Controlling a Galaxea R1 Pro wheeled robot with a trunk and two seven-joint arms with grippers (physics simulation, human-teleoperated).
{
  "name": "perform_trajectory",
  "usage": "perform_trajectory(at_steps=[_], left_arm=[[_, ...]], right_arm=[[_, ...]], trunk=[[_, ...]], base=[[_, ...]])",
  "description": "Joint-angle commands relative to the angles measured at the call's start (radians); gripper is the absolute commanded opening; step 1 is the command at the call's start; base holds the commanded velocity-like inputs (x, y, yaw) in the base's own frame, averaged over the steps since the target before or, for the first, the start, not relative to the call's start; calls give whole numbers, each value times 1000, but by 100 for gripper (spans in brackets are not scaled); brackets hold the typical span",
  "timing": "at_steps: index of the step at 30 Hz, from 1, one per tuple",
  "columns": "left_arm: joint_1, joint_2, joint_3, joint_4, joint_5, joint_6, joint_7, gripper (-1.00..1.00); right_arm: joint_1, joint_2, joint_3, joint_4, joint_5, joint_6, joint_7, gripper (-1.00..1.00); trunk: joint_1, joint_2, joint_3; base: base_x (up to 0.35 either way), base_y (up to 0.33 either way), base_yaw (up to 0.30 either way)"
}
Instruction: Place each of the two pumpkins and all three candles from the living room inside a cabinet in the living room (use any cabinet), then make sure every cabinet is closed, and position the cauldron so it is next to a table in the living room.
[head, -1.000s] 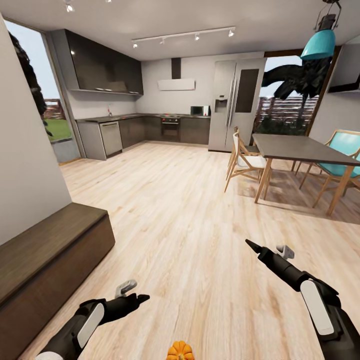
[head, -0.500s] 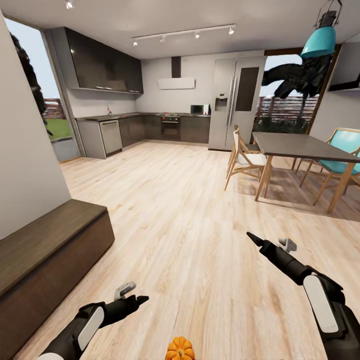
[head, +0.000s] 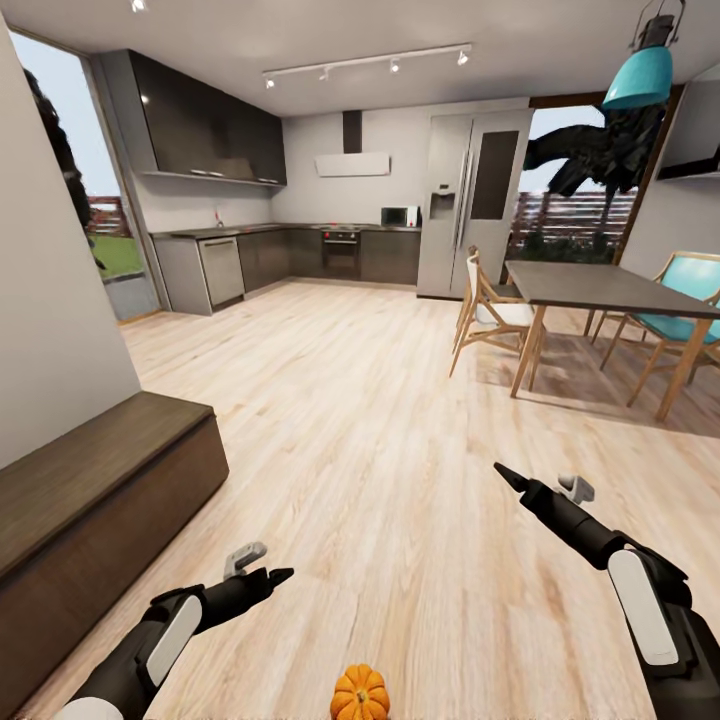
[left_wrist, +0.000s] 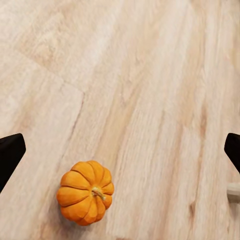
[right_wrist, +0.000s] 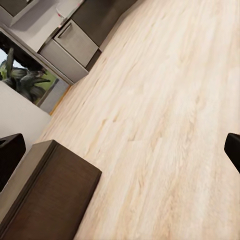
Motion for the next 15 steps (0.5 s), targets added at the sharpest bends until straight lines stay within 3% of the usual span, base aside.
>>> perform_trajectory(at_steps=[1,15], left_arm=[[0,1,-2,-1,6,4,1,100],[0,5,-5,-2,7,4,0,100]], right_arm=[[-1,1,-1,0,-9,8,2,100],[-1,2,2,4,-60,6,3,100]], trunk=[[4,-8,-4],[57,-106,-48]], base=[[0,0,0],[0,0,0]])
